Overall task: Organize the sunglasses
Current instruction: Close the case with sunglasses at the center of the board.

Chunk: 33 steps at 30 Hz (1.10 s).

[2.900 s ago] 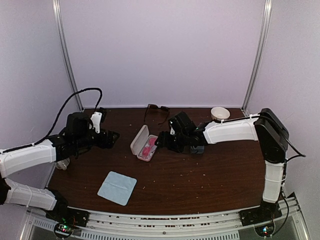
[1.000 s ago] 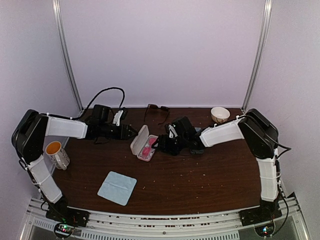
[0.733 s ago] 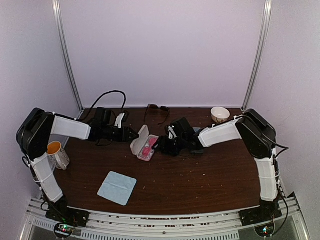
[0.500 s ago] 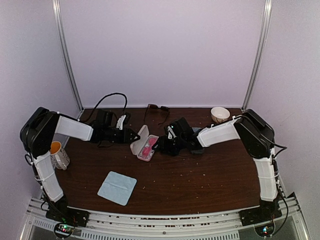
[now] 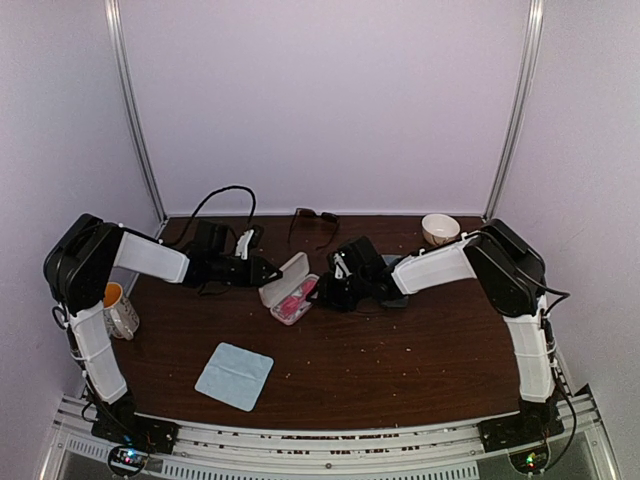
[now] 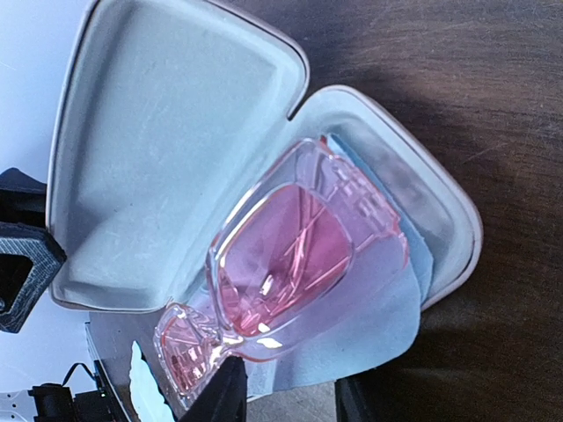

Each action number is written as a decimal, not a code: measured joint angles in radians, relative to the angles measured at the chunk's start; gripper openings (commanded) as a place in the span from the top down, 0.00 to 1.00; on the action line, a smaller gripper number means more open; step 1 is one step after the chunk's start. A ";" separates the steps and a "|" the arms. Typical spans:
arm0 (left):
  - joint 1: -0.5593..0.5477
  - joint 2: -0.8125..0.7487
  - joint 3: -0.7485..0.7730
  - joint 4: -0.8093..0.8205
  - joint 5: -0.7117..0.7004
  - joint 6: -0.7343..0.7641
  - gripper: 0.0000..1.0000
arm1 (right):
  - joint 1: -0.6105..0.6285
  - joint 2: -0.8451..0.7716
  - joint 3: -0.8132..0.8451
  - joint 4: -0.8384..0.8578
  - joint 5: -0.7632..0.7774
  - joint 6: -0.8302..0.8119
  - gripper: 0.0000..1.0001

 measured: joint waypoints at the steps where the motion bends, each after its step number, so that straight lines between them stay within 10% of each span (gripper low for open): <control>1: 0.000 0.000 0.000 0.000 0.000 0.000 0.77 | 0.000 0.000 0.000 0.000 0.000 0.000 0.67; 33: -0.014 0.000 0.000 0.014 -0.039 -0.008 0.80 | -0.005 0.004 0.003 -0.018 -0.003 0.000 0.74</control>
